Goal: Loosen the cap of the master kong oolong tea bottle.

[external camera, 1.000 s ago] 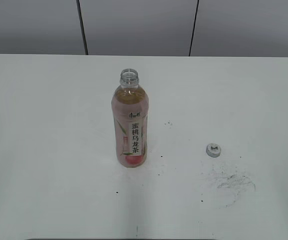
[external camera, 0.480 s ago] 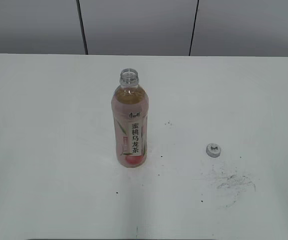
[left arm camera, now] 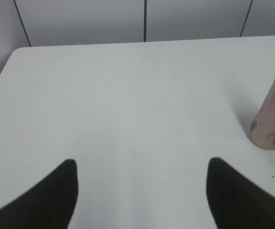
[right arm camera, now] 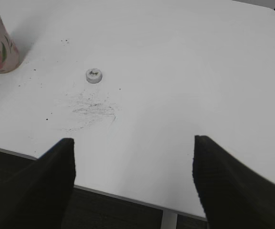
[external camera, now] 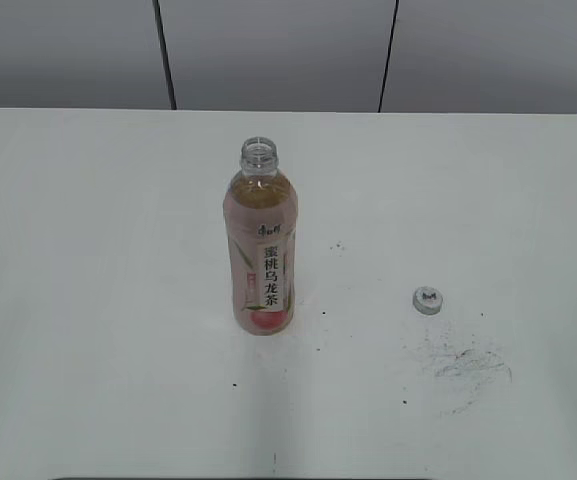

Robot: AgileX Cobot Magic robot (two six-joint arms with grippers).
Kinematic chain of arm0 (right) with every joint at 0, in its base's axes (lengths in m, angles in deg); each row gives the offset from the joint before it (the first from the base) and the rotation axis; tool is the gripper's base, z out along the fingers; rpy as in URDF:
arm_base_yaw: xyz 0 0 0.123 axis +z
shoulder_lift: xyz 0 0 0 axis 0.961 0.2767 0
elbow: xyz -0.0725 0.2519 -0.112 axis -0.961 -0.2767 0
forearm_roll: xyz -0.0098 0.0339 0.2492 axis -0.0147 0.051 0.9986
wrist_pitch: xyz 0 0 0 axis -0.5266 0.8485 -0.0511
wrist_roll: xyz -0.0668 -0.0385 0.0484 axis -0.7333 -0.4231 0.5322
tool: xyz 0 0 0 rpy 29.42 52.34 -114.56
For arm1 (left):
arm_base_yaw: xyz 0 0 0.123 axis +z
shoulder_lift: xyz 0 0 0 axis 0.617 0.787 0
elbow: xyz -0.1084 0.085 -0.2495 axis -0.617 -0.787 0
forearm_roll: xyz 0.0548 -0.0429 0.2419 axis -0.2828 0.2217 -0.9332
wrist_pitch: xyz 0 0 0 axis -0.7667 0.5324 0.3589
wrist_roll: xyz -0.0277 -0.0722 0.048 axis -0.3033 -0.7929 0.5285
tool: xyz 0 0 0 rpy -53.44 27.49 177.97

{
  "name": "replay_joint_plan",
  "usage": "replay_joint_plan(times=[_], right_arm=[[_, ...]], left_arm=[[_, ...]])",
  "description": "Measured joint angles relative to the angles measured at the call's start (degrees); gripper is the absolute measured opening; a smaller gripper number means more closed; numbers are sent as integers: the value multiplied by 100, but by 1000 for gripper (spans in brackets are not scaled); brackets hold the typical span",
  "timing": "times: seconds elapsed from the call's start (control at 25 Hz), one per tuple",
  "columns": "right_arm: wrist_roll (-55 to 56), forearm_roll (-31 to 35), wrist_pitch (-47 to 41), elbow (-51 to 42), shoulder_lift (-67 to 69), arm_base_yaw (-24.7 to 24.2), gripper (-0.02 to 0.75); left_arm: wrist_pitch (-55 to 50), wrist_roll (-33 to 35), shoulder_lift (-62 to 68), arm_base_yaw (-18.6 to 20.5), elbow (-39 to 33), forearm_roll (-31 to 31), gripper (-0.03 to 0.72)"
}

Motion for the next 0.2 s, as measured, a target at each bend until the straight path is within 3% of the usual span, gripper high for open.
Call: replay_joint_plan(times=[0.2], right_arm=[[0, 0, 0, 0, 0, 0, 577]], left_arm=[[0, 0, 0, 0, 0, 0, 500]])
